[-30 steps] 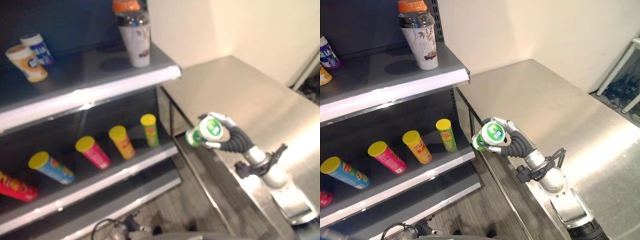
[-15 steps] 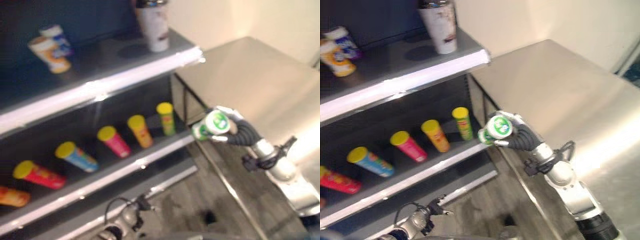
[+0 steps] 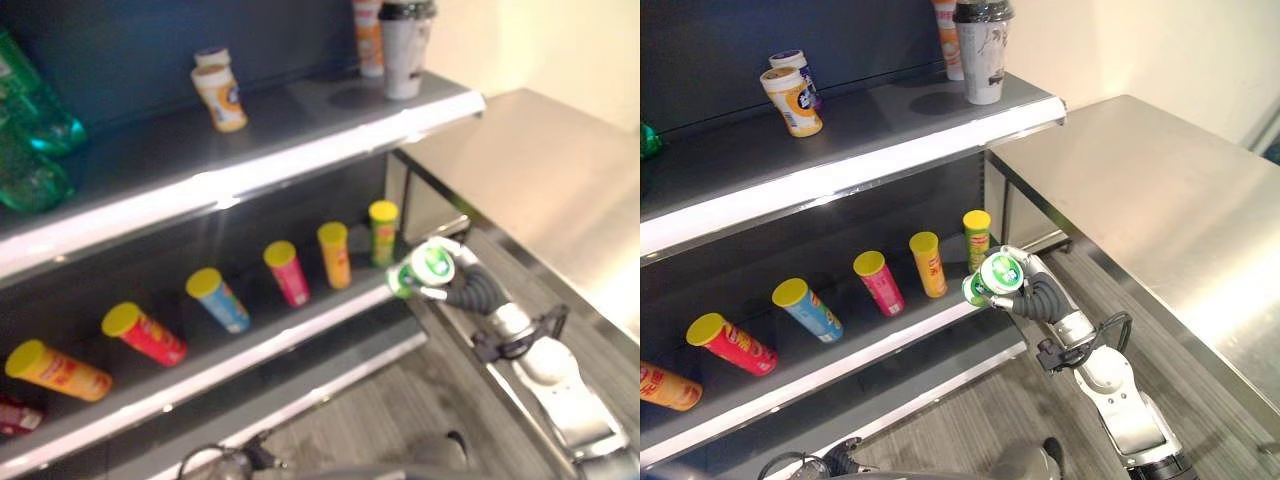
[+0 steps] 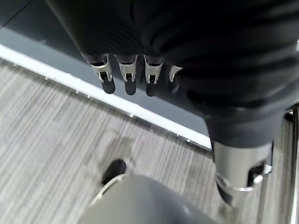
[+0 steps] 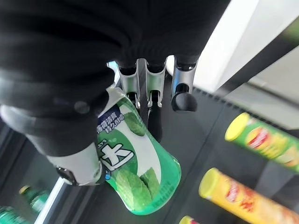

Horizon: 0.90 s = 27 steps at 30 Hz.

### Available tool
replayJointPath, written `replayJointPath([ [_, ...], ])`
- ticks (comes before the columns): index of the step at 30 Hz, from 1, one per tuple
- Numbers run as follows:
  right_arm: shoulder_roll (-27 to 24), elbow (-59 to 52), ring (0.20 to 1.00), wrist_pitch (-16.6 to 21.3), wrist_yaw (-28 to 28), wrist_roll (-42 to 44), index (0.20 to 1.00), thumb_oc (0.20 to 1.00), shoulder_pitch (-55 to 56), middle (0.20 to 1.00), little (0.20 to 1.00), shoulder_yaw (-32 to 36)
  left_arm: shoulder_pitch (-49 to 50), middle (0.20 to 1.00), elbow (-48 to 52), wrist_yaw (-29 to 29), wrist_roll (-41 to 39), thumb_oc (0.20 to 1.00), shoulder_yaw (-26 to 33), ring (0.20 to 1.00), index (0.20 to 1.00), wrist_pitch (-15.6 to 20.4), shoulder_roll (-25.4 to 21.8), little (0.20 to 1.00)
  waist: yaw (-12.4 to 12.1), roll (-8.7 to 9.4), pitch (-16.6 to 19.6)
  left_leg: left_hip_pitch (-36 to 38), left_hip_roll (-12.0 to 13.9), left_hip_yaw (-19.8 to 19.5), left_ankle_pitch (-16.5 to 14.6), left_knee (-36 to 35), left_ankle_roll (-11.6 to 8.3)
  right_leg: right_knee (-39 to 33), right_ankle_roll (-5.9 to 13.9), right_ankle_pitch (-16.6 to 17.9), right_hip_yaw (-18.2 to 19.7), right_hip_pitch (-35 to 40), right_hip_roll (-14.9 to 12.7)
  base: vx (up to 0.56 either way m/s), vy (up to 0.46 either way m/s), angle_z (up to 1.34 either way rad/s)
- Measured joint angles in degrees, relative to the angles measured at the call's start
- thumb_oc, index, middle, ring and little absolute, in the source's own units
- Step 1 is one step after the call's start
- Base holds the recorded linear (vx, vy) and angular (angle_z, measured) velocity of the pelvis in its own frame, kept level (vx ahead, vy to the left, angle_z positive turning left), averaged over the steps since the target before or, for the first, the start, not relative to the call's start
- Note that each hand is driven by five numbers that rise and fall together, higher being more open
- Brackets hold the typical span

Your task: Put the goods on the table back onto the shelves and tidy them up.

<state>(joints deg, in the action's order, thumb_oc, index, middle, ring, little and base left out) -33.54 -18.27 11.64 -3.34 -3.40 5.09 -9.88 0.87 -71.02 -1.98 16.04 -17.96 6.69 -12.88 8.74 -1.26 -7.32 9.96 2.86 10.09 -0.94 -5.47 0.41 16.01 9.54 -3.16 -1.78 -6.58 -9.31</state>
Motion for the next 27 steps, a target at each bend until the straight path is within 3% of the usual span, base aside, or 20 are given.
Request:
replayJointPath([
  [1, -0.41, -0.02, 0.2, 0.03, 0.02, 0.01, 0.2, 0.2, 0.0, 0.2, 0.2, 0.05, 0.6, 1.0, 0.01, 0.05, -0.27, 1.0, 0.01, 1.0, 1.0, 0.0, -0.21, 1.0, 0.19, 0.67, 0.38, -0.04, 0.28, -0.13, -0.01, -0.01, -0.03, -0.68, -3.25, -2.13, 1.03, 0.14, 3.46, -0.01, 0.036, 0.07],
  [2, -1.73, -0.17, 0.2, 0.07, 0.08, 0.02, 0.2, 0.2, 0.08, 0.2, 0.2, 0.77, 0.73, 1.0, 0.2, 0.29, -0.28, 1.0, -0.79, 1.0, 1.0, 0.02, 0.1, 1.0, 1.1, -0.36, 1.11, -0.91, 1.3, -0.77, 0.08, -0.01, -0.21, -2.22, -4.55, -2.05, 2.77, 0.94, 6.0, 0.01, 0.013, 0.11],
  [5, -3.67, -0.66, 0.2, 0.08, 0.38, 0.04, 0.2, 0.2, -0.34, 0.2, 0.2, 1.79, -0.44, 1.0, 1.34, 1.51, 0.69, 1.0, -4.61, 1.0, 1.0, 0.29, 1.04, 1.0, 0.69, -1.71, 1.61, -1.31, 2.34, -1.65, 1.35, 0.35, -2.15, -4.47, -5.46, -0.88, 2.58, 1.44, 7.53, 0.07, -0.024, 0.03],
  [10, -5.07, -2.77, 0.2, 0.32, 0.86, 0.09, 0.2, 0.2, -0.5, 0.2, 0.2, 1.56, -0.99, 1.0, 1.34, 1.28, 0.7, 1.0, -3.4, 1.0, 1.0, 0.98, 3.23, 1.0, -0.27, -2.96, 2.32, -1.24, 3.5, -1.63, 1.17, 0.35, -2.66, -5.97, -5.47, -0.64, 2.35, 2.42, 8.68, 0.05, -0.027, 0.0],
  [18, -5.19, -10.06, 0.2, 2.95, 1.32, 0.41, 0.2, 0.2, -5.04, 0.2, 0.2, 1.15, -1.5, 1.0, 1.23, 0.13, 0.66, 1.0, -2.33, 1.0, 1.0, 0.62, 2.33, 1.0, -1.27, -0.77, 3.9, -1.78, 2.9, -1.79, 0.89, 0.94, -3.36, -5.99, -5.29, -0.39, 2.56, 2.27, 8.08, 0.02, -0.034, -0.01],
  [21, -5.07, -11.61, 0.2, 4.2, -0.2, 7.66, 0.2, 0.2, -12.28, 0.2, 0.2, -2.68, -1.35, 1.0, 1.11, 0.06, 0.67, 1.0, -2.41, 1.0, 1.0, 0.59, 1.72, 1.0, -1.95, 0.9, 5.62, -1.77, 2.72, -1.72, 0.91, 0.9, -3.36, -6.14, -5.47, -0.01, 2.65, 2.39, 7.93, 0.01, 0.011, 0.0],
  [27, -5.07, -12.52, 0.2, 4.27, -2.37, 16.04, 0.2, 0.2, -19.47, 0.2, 0.2, -5.89, -1.03, 1.0, 1.16, 0.18, 0.68, 1.0, -2.46, 1.0, 1.0, 0.18, 1.81, 1.0, -2.53, 0.62, 6.52, -1.0, 2.48, -1.63, 0.9, 0.49, -3.3, -9.09, -4.81, 1.24, 2.78, 4.21, 7.66, 0.0, 0.0, 0.0],
])
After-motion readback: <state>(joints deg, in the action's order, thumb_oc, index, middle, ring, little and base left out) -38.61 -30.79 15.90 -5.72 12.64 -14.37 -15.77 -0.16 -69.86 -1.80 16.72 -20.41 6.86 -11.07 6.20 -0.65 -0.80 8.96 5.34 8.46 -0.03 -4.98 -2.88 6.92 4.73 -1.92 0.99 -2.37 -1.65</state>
